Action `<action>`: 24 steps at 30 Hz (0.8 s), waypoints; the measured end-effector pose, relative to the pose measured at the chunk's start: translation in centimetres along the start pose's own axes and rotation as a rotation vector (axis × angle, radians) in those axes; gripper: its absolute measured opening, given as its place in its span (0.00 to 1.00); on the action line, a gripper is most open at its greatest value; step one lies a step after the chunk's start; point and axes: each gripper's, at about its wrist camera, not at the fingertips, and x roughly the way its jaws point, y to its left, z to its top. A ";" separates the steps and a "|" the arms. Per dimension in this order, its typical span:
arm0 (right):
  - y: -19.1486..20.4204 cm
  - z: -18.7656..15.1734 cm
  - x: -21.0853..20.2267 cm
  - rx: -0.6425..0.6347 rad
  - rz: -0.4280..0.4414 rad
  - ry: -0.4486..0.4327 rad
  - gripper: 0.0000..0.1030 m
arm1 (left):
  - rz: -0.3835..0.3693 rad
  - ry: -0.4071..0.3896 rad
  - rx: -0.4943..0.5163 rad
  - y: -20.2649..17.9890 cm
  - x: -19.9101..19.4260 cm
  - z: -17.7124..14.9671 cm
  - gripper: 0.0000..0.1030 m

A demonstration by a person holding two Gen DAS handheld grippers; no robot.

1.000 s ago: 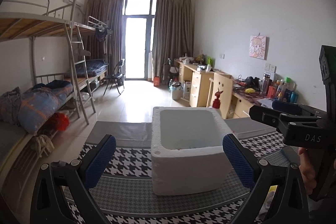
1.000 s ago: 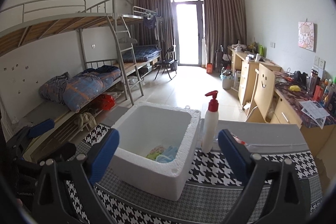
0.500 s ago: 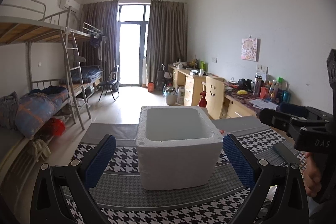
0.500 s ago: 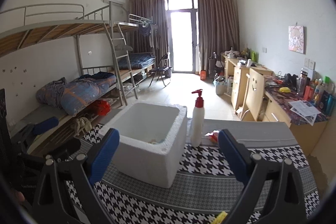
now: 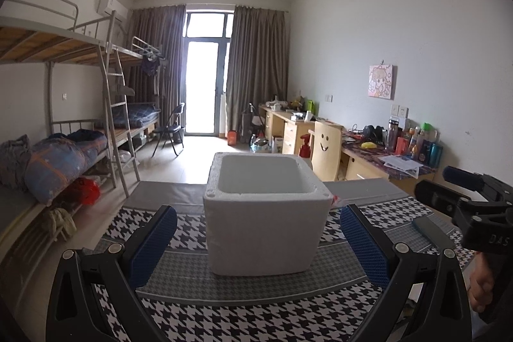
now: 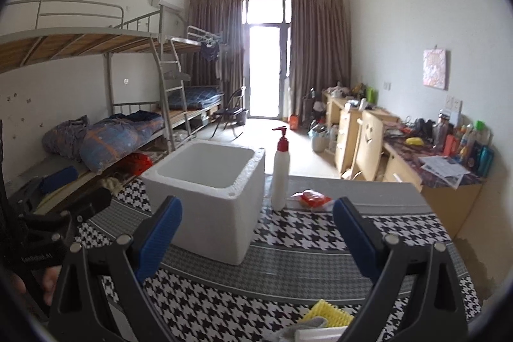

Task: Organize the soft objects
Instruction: 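Move both tools back from the foam box to the remaining pile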

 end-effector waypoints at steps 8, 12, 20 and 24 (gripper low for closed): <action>-1.2 -1.6 -1.2 0.065 -0.001 -0.022 0.94 | -0.029 0.007 0.001 -0.7 0.1 -0.8 0.99; -1.9 -2.3 -1.7 0.083 -0.018 -0.016 0.94 | -0.052 0.006 0.009 -1.5 0.1 -1.3 0.99; -2.9 -3.5 -3.0 0.084 -0.074 -0.024 0.94 | -0.112 0.033 0.038 -3.4 0.8 -1.9 0.99; -3.9 -4.1 -3.6 0.115 -0.085 -0.020 0.94 | -0.149 0.050 0.043 -4.4 1.1 -2.3 0.99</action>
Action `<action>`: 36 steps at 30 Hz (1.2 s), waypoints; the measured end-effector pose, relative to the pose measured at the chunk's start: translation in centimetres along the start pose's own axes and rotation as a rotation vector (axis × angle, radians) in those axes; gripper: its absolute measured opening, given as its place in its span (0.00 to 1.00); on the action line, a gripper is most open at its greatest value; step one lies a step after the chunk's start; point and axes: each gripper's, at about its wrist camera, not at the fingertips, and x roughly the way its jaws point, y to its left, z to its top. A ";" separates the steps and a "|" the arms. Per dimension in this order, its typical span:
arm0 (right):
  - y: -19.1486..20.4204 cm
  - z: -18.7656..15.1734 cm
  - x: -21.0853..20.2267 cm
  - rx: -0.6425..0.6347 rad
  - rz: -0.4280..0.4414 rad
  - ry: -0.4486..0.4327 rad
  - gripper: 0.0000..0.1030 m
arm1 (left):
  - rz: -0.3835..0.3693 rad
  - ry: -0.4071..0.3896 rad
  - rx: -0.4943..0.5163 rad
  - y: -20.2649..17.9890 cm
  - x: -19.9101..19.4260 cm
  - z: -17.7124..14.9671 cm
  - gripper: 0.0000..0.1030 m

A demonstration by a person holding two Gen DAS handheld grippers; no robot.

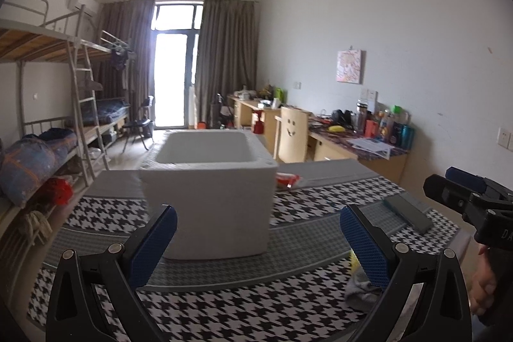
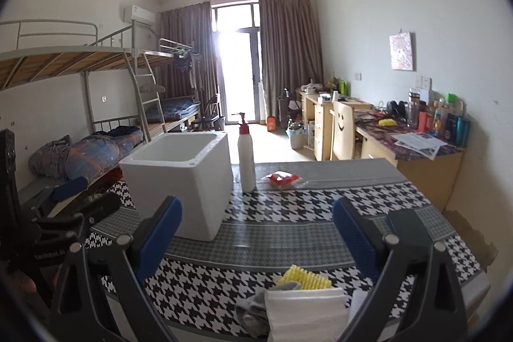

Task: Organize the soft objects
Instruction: 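Move both tools back from the foam box to the remaining pile, then grasp the white paper towel with the right tool while the left tool approaches the sponge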

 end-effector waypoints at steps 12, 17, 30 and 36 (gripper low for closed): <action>-2.3 -1.1 -1.3 0.032 -0.056 0.013 0.94 | -0.092 0.043 0.040 -2.7 0.9 -0.6 0.99; -3.1 -1.7 -2.0 0.036 -0.095 0.015 0.94 | -0.118 0.067 0.048 -3.5 1.4 -0.9 0.99; -5.9 -3.0 -2.8 0.082 -0.177 0.054 0.94 | -0.217 0.114 0.090 -6.4 1.7 -2.3 0.99; -6.8 -4.0 -3.2 0.099 -0.203 0.079 0.94 | -0.246 0.137 0.106 -7.7 2.0 -2.8 0.99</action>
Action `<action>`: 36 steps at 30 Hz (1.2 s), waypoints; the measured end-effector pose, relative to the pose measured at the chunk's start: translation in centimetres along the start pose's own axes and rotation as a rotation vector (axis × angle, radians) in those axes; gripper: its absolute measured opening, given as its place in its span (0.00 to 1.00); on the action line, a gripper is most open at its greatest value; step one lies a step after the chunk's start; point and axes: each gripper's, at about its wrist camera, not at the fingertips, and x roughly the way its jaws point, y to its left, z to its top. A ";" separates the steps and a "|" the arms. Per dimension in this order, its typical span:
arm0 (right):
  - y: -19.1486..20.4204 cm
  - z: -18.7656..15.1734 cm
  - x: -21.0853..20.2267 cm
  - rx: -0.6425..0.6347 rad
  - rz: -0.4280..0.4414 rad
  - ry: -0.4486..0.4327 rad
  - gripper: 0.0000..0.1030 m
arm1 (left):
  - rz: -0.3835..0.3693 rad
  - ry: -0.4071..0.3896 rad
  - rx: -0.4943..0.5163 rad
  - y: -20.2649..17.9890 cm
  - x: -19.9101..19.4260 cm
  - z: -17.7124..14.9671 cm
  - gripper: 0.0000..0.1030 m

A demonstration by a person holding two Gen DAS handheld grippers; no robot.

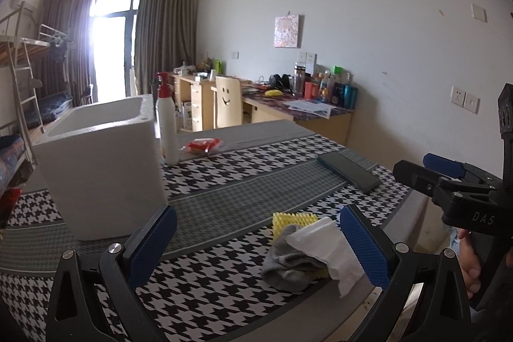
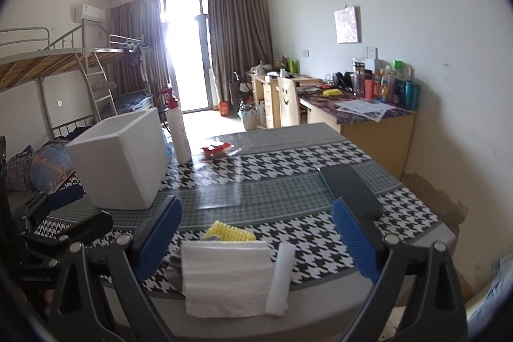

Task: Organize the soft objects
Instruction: 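Grasp the white paper towel with the right tool while the left tool approaches the sponge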

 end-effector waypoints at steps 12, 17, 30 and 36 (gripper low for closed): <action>-1.7 -1.6 0.1 0.037 -0.034 0.053 0.94 | -0.070 0.044 0.016 -1.7 1.4 -0.6 0.99; -2.4 -2.2 0.3 0.061 -0.038 0.076 0.94 | -0.106 0.078 0.025 -2.4 2.3 -1.1 0.99; -3.0 -4.1 2.2 0.082 -0.035 0.168 0.85 | -0.100 0.123 0.028 -2.8 3.8 -2.0 0.99; -3.3 -5.1 3.6 0.099 -0.016 0.231 0.71 | -0.110 0.131 0.033 -3.0 4.0 -2.3 0.99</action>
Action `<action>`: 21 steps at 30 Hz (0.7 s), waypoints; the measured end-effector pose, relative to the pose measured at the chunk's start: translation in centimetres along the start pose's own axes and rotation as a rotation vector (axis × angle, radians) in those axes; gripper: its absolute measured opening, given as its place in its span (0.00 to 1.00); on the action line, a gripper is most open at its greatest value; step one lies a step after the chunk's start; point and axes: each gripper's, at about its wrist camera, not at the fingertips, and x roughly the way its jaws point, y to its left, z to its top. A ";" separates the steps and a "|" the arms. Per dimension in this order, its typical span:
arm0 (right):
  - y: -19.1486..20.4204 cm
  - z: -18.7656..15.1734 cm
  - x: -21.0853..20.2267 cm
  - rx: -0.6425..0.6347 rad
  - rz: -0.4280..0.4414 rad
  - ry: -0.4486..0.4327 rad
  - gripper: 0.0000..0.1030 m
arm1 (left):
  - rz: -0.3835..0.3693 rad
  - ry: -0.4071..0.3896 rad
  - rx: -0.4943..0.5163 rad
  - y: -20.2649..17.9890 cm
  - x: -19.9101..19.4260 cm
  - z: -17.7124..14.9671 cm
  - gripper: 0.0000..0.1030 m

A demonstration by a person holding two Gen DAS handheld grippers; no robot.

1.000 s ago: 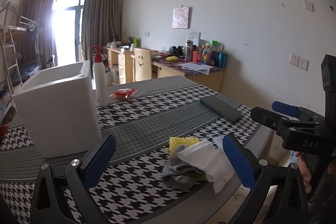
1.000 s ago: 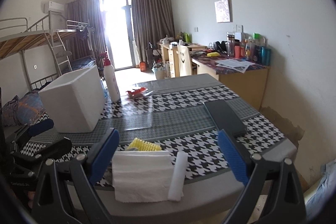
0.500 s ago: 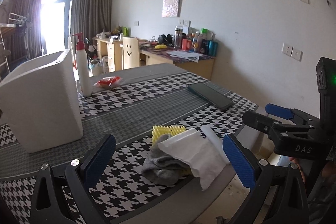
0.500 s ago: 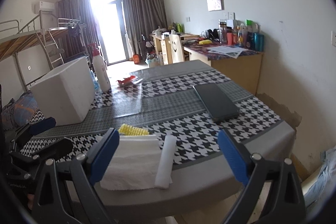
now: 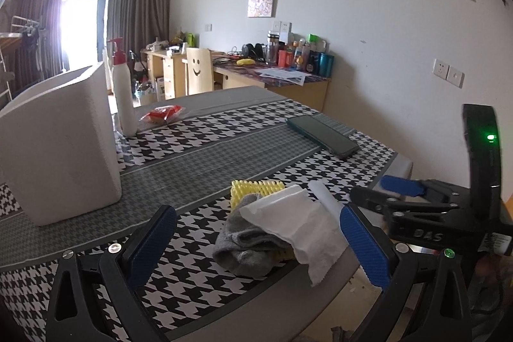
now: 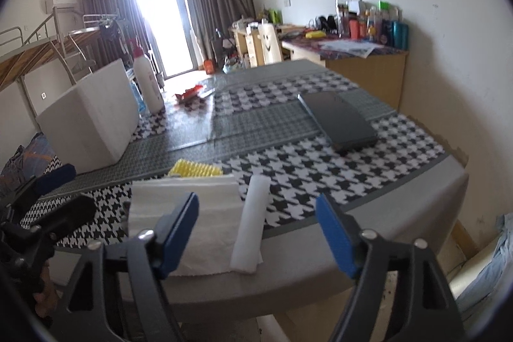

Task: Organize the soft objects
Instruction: 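Grasp the white paper towel with the right tool while the left tool approaches the sponge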

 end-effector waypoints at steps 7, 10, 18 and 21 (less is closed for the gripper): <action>-0.2 -0.7 1.9 0.011 0.011 0.069 0.53 | -0.035 0.013 0.012 -0.6 0.4 -0.2 0.99; -0.4 -0.9 2.1 0.016 0.016 0.079 0.51 | -0.057 0.020 0.015 -0.8 0.5 -0.3 0.99; -0.9 -1.2 2.9 0.022 -0.001 0.100 0.42 | -0.093 0.034 0.087 -2.2 0.9 -0.7 0.90; -1.3 -1.2 3.3 0.033 -0.017 0.113 0.38 | -0.097 0.033 0.141 -2.9 1.0 -0.6 0.85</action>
